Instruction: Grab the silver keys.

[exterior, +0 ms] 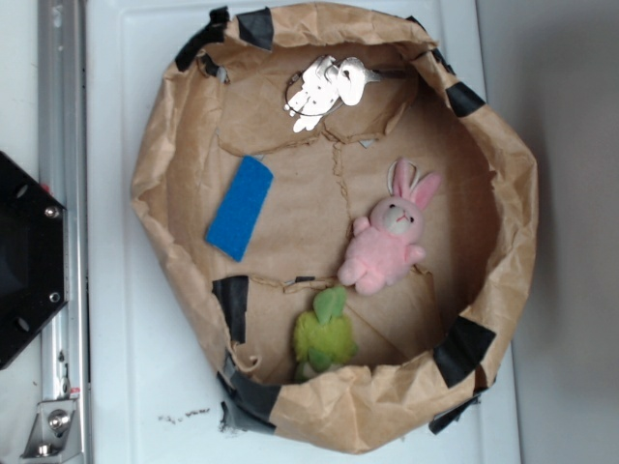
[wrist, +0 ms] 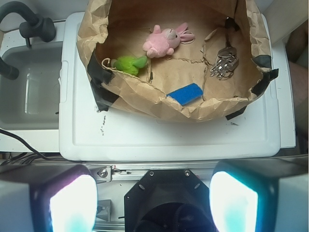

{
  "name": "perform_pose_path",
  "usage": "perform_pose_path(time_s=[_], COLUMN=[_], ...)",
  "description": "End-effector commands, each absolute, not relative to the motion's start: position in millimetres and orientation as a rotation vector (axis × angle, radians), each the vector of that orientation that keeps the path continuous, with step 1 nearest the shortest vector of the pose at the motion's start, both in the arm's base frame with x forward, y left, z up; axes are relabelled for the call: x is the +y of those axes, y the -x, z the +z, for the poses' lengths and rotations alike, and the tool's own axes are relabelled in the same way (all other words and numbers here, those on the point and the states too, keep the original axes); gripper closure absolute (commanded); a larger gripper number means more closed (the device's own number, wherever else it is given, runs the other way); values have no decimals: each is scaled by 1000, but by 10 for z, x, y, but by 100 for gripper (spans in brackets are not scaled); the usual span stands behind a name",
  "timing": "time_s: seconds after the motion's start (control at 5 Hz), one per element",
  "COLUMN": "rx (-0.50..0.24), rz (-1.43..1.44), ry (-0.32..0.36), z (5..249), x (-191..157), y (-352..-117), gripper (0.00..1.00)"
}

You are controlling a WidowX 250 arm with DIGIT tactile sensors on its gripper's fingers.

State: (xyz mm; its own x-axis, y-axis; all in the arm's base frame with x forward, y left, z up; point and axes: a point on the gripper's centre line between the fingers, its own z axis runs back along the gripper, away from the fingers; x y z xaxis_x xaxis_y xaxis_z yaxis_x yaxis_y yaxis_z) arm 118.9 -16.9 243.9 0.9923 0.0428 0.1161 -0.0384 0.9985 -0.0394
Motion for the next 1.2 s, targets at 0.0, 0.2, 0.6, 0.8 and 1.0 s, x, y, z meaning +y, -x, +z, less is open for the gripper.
perform_pose_path(time_s=[0.0,0.2,0.6,0.8,1.0], rx=[-117,-214,-368,-428,-448], rz=[41,79,173,275,320], ry=[37,43,-14,-106,-168], z=[2439,2214,1863,1724,1520], x=[-169,-123,205,372,436], y=[-1189,-1689,-2305,-2410,-2436], gripper=[0,0,0,0,0])
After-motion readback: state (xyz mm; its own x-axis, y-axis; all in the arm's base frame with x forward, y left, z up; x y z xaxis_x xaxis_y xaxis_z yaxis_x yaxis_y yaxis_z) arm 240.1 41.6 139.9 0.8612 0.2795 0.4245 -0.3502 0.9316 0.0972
